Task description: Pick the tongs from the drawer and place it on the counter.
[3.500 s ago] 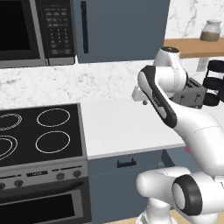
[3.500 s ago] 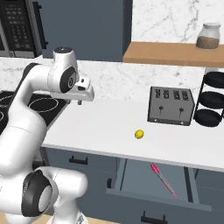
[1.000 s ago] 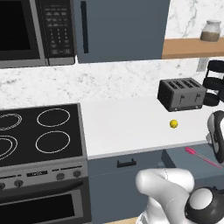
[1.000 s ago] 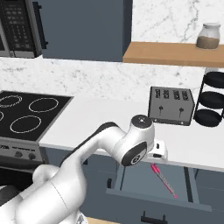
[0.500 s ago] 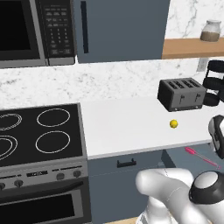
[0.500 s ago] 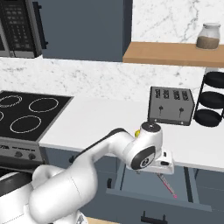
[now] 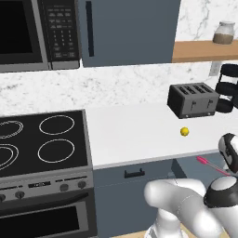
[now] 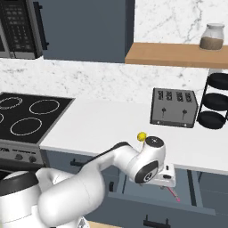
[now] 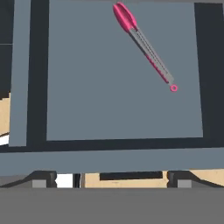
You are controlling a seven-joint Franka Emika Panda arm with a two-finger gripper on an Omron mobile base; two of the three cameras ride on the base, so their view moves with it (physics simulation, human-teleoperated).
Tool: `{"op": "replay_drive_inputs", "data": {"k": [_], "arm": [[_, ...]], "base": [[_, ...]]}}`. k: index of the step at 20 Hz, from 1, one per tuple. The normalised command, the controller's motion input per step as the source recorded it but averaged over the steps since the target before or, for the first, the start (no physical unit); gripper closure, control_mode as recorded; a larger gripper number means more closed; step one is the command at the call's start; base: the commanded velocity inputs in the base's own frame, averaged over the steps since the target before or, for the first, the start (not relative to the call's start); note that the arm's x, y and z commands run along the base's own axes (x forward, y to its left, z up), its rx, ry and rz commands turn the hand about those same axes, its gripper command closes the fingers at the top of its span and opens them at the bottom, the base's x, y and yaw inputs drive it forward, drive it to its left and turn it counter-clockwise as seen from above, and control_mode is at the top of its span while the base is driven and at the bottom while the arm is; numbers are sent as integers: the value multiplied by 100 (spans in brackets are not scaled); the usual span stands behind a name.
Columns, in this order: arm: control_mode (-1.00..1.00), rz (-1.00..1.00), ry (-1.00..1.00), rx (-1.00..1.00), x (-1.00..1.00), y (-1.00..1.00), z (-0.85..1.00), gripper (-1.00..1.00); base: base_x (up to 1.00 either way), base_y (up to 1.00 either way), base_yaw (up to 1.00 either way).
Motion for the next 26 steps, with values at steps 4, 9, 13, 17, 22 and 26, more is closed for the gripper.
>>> {"op": "replay_drive_inputs", "data": {"k": [4,9,13,17,22,26], "arm": [[-100,0,0,0,0,0,-37,-100],[-100,0,0,0,0,-7,-38,-100],[-100,0,0,0,0,-3,-41,-100],[-100,0,0,0,15,-1,-28,-100],[-100,0,0,0,22,-2,-24,-100],[-100,0,0,0,-10,-25,-47,-100]], "base": [[0,0,0],[0,0,0],[0,0,0],[0,0,0],[0,0,0],[0,0,0]]}}
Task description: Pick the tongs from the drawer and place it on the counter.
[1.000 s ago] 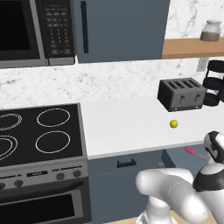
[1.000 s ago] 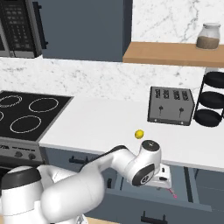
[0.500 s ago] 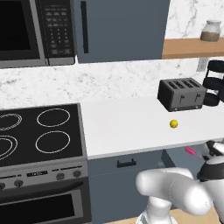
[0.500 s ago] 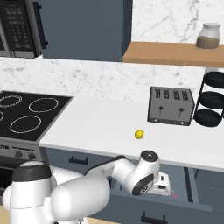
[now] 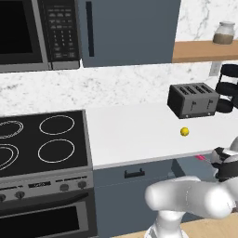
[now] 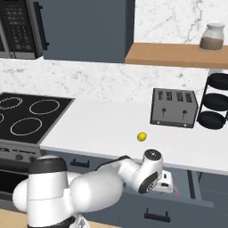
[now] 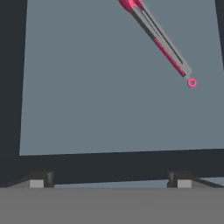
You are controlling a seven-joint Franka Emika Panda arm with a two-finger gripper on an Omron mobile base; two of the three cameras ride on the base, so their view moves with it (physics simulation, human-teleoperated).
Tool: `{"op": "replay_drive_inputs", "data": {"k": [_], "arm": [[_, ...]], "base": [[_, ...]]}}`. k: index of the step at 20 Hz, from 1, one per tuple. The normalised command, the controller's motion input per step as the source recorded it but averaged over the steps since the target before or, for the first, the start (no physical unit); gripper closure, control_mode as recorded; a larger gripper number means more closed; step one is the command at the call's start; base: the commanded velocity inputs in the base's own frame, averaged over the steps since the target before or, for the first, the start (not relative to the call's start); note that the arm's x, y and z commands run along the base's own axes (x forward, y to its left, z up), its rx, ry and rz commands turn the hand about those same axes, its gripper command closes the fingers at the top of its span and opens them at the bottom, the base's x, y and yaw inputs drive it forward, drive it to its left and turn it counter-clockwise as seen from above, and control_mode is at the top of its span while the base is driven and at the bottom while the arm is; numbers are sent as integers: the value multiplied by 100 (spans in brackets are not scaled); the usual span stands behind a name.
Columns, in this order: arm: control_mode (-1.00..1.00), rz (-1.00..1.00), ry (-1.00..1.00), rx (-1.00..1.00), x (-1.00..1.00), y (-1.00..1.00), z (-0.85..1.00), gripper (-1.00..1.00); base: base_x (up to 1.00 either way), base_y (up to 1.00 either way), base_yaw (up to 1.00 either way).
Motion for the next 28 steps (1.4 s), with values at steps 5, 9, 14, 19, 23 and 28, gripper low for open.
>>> {"op": "replay_drive_inputs", "data": {"k": [5,9,14,19,23,28], "arm": [[-100,-2,6,0,-100,-88,-95,-100],[-100,-1,17,0,-100,-96,-100,-100],[-100,0,19,0,-100,-90,-100,-100],[-100,0,8,0,-100,-87,-97,-100],[-100,0,-1,0,-100,-83,-91,-100],[-100,0,-26,5,-100,-62,-69,-100]], "base": [[0,0,0],[0,0,0],[0,0,0],[0,0,0],[0,0,0],[0,0,0]]}}
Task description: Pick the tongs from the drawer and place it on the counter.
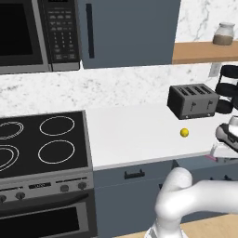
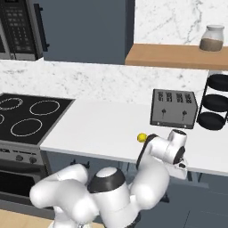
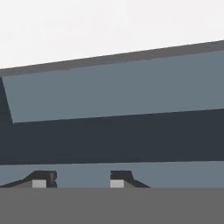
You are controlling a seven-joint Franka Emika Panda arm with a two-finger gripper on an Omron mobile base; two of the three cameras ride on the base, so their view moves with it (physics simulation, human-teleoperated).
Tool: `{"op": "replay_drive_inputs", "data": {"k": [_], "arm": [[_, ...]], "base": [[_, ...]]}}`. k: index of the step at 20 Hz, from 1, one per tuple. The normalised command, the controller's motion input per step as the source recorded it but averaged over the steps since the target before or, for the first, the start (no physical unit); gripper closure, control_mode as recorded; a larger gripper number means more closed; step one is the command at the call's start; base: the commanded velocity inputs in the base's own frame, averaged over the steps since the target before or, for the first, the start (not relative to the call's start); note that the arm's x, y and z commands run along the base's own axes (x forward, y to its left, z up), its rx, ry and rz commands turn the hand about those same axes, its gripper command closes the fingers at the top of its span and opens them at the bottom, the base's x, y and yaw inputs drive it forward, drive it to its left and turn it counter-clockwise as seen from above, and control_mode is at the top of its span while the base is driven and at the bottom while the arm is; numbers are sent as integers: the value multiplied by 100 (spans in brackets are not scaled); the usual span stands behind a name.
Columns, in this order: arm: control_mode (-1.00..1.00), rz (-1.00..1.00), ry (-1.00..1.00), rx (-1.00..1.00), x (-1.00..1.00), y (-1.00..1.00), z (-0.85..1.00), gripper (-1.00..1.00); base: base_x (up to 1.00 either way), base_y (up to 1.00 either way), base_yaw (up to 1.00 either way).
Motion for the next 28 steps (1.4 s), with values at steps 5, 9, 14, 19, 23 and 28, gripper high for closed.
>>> {"op": "replay_drive_inputs", "data": {"k": [5,9,14,19,23,28], "arm": [[-100,0,-33,4,-100,-37,-74,-100],[-100,0,-22,1,-100,-42,-54,-100],[-100,0,-11,0,-100,-44,-35,-100],[-100,2,0,0,-100,-36,-26,-100],[-100,5,2,0,-100,-33,-5,-100],[-100,7,0,0,-71,-15,39,-100]], "base": [[0,0,0],[0,0,0],[0,0,0],[0,0,0],[0,0,0],[0,0,0]]}}
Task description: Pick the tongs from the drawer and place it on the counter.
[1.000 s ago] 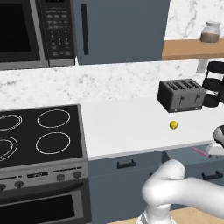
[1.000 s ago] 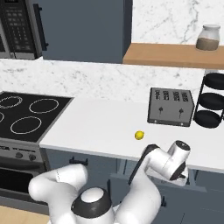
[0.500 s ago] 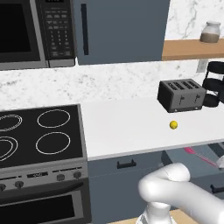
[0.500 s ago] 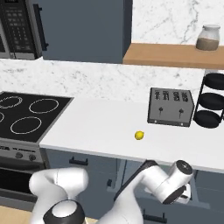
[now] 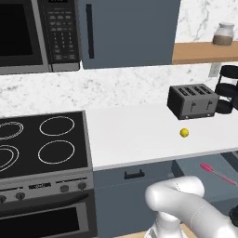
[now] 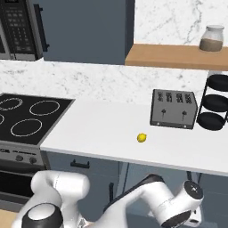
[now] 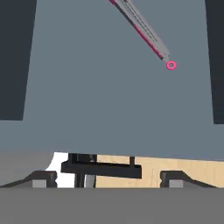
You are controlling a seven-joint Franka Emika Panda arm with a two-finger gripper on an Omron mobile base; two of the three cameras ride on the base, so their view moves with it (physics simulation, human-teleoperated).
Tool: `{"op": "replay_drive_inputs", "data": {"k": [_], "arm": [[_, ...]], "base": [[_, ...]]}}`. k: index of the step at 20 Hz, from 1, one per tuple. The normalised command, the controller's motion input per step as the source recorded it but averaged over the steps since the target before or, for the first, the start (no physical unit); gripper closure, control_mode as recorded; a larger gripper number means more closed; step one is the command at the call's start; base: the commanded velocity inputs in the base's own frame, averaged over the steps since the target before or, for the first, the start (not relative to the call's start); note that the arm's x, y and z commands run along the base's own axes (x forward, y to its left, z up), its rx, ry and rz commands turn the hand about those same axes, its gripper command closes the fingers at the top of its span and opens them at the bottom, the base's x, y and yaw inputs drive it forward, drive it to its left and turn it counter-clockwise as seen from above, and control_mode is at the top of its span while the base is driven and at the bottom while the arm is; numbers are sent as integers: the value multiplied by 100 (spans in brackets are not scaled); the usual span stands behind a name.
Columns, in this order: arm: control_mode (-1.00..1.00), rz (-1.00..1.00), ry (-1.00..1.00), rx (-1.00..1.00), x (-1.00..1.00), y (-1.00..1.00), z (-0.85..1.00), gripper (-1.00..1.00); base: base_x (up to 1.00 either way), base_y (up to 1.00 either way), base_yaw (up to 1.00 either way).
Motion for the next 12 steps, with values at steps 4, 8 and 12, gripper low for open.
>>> {"op": "replay_drive_inputs", "data": {"k": [4,8,12], "arm": [[-100,15,0,3,30,0,73,-100],[-100,22,0,8,95,6,53,-100],[-100,16,0,2,72,6,-4,-100]], "base": [[0,0,0],[0,0,0],[0,0,0]]}}
